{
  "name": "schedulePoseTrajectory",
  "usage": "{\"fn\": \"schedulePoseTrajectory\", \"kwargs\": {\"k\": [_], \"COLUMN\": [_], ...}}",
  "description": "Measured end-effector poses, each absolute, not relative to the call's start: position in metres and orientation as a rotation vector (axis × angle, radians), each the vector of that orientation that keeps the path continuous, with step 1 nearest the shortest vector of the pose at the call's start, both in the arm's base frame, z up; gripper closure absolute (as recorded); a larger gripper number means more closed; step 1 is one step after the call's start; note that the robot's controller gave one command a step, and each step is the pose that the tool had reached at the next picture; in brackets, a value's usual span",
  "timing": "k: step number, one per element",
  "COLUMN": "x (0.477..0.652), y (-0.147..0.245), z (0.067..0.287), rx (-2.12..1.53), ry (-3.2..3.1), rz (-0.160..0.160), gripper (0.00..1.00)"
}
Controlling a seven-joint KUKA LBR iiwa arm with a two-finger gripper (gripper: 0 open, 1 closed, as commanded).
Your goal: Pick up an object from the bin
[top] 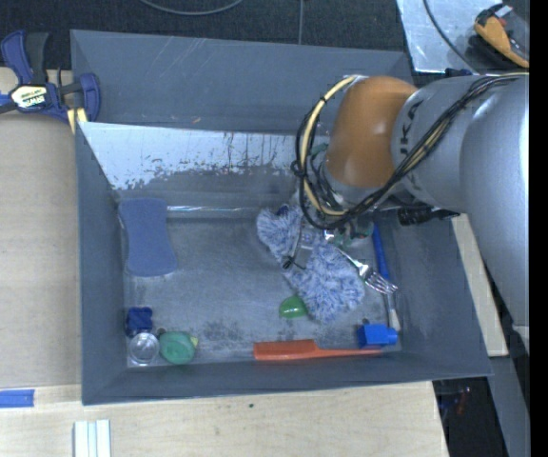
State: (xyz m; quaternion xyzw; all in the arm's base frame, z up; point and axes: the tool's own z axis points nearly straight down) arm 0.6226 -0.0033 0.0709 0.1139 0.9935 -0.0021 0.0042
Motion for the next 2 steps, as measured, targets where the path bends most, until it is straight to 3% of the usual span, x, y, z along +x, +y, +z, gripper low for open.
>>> {"fn": "schedulePoseTrajectory", "kwargs": {"k": [1,2], "x": [0.5807,0.5807], "y": [0.0123,0.0123], "z": [0.0709,0.0713], "rx": [0.587,0.585], "ry": [3.080,3.080], "rz": [0.005,0.005], "gripper": [1.00,1.00]}}
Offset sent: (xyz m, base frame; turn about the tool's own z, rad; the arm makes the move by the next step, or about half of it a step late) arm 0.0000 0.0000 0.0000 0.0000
